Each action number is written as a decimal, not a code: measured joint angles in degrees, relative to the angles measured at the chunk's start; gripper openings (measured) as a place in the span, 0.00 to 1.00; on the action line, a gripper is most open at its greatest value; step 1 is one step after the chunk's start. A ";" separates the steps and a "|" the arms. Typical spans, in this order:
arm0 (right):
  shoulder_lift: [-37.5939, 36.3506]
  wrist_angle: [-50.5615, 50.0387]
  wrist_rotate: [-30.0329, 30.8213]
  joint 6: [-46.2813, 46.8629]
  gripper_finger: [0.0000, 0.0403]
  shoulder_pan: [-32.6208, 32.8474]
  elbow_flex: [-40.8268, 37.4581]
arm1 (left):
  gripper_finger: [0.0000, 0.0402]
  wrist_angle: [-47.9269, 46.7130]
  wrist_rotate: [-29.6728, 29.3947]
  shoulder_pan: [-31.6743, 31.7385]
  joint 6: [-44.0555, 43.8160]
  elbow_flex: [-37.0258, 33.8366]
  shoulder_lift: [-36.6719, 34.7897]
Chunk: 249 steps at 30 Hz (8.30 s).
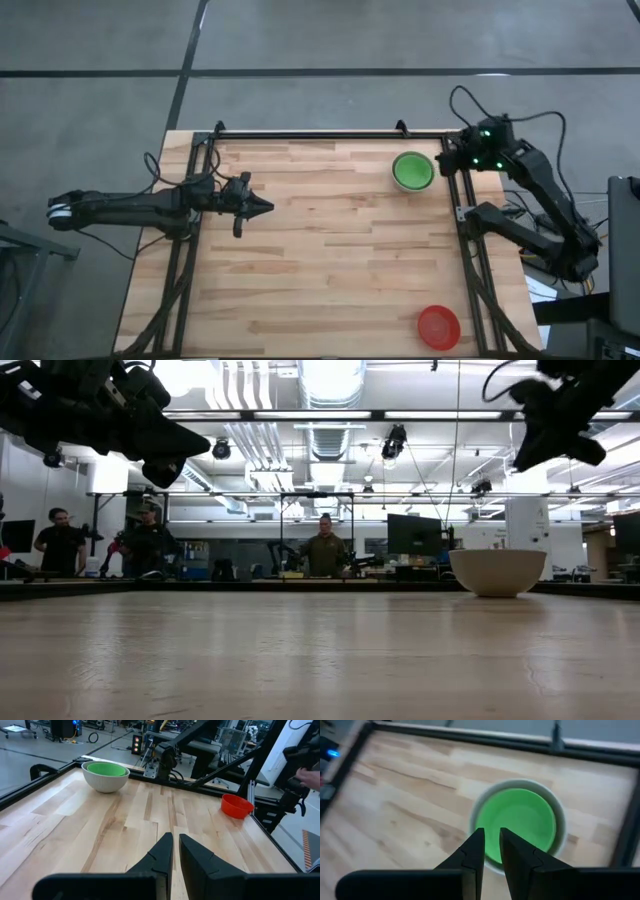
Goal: Nest bowls inside each other
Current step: Stack the red bowl on top of the green bowl
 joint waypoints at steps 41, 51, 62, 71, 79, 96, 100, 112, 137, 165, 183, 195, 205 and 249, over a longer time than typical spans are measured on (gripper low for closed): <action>-3.05 4.66 -16.41 -2.42 0.14 13.93 1.29 | 0.09 -0.02 0.00 0.02 -0.02 -0.04 0.00; 3.64 11.31 -8.52 -1.70 0.14 27.52 4.42 | 0.09 -0.02 0.00 0.00 0.00 -0.04 0.00; 5.58 14.29 -1.52 1.92 0.21 44.03 4.52 | 0.09 0.00 0.00 0.02 0.00 -0.04 0.00; 3.53 14.30 -1.34 2.85 0.29 51.41 4.57 | 0.09 -0.01 0.00 0.01 0.00 -0.04 0.00; 0.34 14.96 -2.08 2.91 0.27 52.78 4.57 | 0.09 -0.02 0.00 0.00 0.00 -0.04 0.00; 1.52 22.48 -8.07 3.82 0.22 52.78 4.48 | 0.09 0.00 0.00 0.00 -0.01 -0.04 0.00; 1.73 22.62 -9.06 2.35 0.20 52.78 4.46 | 0.09 -0.01 0.00 0.01 0.00 -0.04 0.00; 2.95 22.67 -9.40 3.43 0.18 54.56 4.29 | 0.09 0.00 0.00 0.01 0.00 -0.04 0.00; -2.71 37.32 5.20 19.44 0.17 73.95 -6.77 | 0.09 0.00 0.00 0.01 0.00 -0.04 0.00; 7.86 33.94 33.35 43.59 0.17 100.90 -5.46 | 0.09 0.00 0.00 0.01 0.00 -0.04 0.00; 9.48 26.39 39.61 56.69 0.17 126.22 -5.46 | 0.09 -0.01 0.00 0.01 0.00 -0.04 0.00; 17.16 28.89 38.53 62.51 0.17 126.77 -5.46 | 0.09 0.00 0.00 0.02 0.00 -0.04 0.00; 16.39 28.43 35.88 58.28 0.17 126.60 -5.44 | 0.09 0.00 0.00 0.01 -0.01 -0.04 0.00; 26.32 8.08 23.08 75.87 0.34 126.38 -6.10 | 0.09 0.00 0.00 0.01 0.00 -0.04 0.00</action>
